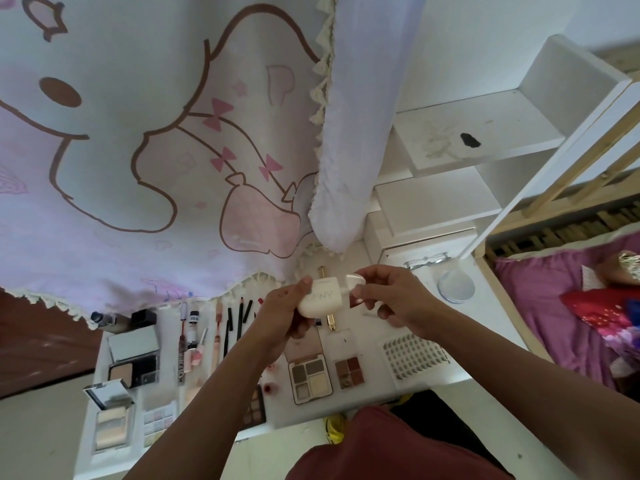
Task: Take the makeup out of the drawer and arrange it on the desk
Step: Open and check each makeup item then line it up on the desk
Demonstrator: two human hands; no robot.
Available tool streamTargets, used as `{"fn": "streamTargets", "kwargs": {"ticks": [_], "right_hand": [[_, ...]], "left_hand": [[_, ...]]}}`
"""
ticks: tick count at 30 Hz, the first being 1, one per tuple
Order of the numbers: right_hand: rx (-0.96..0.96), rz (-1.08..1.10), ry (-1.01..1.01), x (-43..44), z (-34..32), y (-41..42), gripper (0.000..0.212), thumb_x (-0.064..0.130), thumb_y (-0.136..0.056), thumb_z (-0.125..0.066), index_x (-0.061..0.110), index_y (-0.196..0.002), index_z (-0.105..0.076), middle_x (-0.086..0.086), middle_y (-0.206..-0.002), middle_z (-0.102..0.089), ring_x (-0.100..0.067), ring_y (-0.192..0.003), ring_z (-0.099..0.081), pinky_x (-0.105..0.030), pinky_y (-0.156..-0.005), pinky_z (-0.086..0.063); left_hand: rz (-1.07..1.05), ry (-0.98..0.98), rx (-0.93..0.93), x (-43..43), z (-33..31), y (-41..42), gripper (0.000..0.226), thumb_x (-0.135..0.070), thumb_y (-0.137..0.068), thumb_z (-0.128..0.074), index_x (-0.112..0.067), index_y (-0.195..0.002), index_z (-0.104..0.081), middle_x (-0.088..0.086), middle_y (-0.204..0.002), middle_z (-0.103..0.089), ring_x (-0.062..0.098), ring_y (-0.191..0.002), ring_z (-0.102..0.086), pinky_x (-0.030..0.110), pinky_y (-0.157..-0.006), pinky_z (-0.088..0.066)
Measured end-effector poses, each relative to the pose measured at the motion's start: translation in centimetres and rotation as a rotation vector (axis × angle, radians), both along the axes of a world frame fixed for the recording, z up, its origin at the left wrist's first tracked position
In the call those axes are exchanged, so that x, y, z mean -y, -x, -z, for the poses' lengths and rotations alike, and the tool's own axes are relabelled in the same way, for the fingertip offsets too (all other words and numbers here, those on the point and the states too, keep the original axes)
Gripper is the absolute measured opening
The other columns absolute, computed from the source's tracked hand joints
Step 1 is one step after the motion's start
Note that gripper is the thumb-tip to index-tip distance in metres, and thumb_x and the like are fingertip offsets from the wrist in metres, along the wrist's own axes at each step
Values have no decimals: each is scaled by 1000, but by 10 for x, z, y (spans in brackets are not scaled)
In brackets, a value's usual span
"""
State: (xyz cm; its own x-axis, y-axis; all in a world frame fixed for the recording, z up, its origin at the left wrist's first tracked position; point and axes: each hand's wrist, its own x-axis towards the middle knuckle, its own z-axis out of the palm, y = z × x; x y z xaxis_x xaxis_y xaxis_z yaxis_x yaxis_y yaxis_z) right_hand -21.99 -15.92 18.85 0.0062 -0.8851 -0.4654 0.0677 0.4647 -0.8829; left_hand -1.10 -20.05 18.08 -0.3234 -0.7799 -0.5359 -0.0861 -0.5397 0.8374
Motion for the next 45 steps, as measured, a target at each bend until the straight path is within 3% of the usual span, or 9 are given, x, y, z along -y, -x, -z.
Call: {"fn": "streamTargets", "kwargs": {"ticks": [4,11,17,23,29,33,40,45], "right_hand": [[77,96,-51,3,9,14,19,3,-86,-66,8,-104,-69,-1,-69,-63,-10,-60,-53,-21,-47,-37],[204,124,-177,10,34,42,28,6,-93,-55,17,-115,-69,-4,-76,-62,-14,-61,-54,-24,-46,-38],[280,93,-289,25,56,60,31,8,-95,-52,19,-120,-66,-2,-78,-63,-17,-68,-62,-28,-55,-44],[244,12,-417,31,82,74,23,12,-94,-53,15,-112,-66,-8,-81,-61,-18,-66,-60,-31,-60,-42],[164,-61,-475,26,98,96,26,14,-98,-51,23,-117,-66,-6,-80,-64,-20,-74,-61,-28,-55,-47],[158,-97,-484,19,100,114,24,15,-99,-53,21,-117,-66,-5,-79,-67,-17,-71,-62,-28,-57,-48],[185,-68,-547,12,106,137,22,14,-97,-57,12,-119,-56,-9,-82,-68,-21,-72,-65,-28,-58,-51],[110,-104,-548,15,114,142,17,12,-91,-65,12,-108,-60,-11,-91,-70,-20,-74,-64,-30,-61,-50]], "left_hand": [[16,-87,-106,0,9,4,47,-41,-84,-58,0,-107,-61,18,-73,-66,19,-52,-51,26,-46,-39],[-43,-273,-233,-4,26,25,32,-21,-79,-63,-2,-105,-61,14,-88,-69,20,-69,-63,26,-59,-52],[-172,-285,-196,-6,47,35,27,5,-84,-60,-3,-111,-58,15,-107,-67,28,-98,-65,32,-78,-55],[-268,-245,64,16,82,62,39,7,-80,-70,2,-116,-58,18,-109,-66,33,-102,-66,45,-87,-56],[-164,-103,466,44,125,102,20,-9,-75,-79,-11,-88,-64,9,-89,-69,23,-78,-65,34,-67,-56],[-26,13,715,58,136,120,26,-7,-74,-75,-12,-74,-50,0,-67,-52,18,-65,-51,23,-48,-35],[-106,206,909,68,157,131,29,-12,-74,-72,-5,-96,-53,14,-97,-60,32,-91,-56,33,-71,-39],[-111,184,960,67,162,132,36,-19,-77,-74,-3,-100,-51,16,-101,-63,34,-93,-58,32,-70,-36]]}}
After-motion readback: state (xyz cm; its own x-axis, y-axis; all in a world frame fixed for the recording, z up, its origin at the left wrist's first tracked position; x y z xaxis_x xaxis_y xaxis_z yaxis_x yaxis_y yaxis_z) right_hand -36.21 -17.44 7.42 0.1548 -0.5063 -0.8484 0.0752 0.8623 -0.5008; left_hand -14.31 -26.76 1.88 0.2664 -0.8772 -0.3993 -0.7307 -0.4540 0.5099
